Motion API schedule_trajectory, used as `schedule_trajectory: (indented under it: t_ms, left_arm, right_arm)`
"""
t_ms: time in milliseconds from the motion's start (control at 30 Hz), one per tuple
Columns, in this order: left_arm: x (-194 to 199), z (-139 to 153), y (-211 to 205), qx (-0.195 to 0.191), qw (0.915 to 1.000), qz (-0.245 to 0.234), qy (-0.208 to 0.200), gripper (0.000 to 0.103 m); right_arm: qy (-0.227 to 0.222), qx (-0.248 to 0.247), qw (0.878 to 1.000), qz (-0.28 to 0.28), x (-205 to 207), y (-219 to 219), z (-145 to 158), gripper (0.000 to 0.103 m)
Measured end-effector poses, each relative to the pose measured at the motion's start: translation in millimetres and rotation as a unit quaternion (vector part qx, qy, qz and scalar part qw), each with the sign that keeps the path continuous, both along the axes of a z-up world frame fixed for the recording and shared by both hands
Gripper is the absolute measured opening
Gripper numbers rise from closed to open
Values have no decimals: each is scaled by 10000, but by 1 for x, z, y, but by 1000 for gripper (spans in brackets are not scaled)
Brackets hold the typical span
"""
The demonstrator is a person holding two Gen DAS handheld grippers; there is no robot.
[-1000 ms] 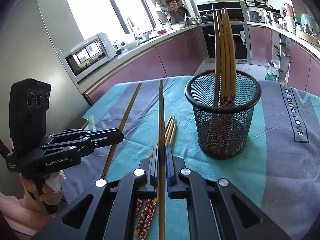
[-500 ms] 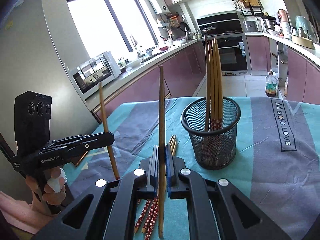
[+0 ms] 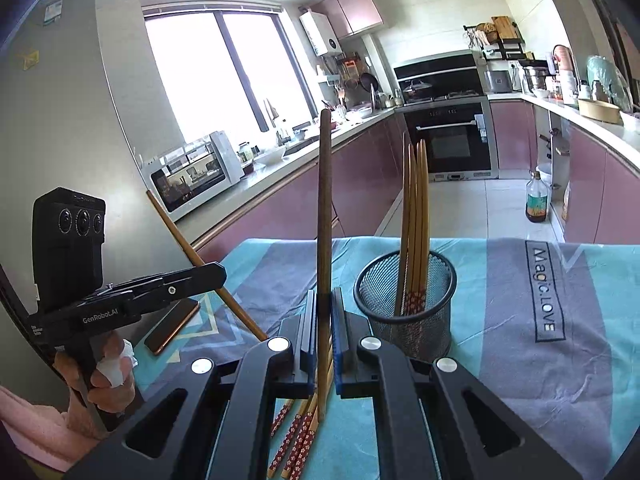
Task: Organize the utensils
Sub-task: 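Lift the left gripper's chopstick into the mesh cup while the right inserts its own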
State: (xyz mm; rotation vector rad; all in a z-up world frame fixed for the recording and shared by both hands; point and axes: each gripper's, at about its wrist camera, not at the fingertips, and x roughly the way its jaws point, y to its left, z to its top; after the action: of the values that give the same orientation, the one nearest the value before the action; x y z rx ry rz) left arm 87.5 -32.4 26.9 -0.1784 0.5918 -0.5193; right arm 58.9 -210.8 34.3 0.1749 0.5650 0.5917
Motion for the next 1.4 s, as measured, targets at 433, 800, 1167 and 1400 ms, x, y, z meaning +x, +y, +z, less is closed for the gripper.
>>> schedule_trajectory:
  t_ms: [433, 800, 1167, 1400]
  left_arm:
    - [15, 33, -16, 2, 9993, -210, -301, 8]
    - [33, 58, -27, -41, 9982, -279, -526, 8]
    - [55, 73, -35, -26, 9976, -207, -667, 8]
    - [74, 63, -50, 271, 9983, -181, -480, 8]
  right_arm:
    - [-491, -57, 9985, -219, 4, -19, 38, 5]
    - [-779, -78, 9964, -339, 14, -24, 62, 5]
    - [-967, -220, 9939, -480, 31, -23, 77, 5]
    - [-869, -425, 9934, -622, 48, -18, 67, 5]
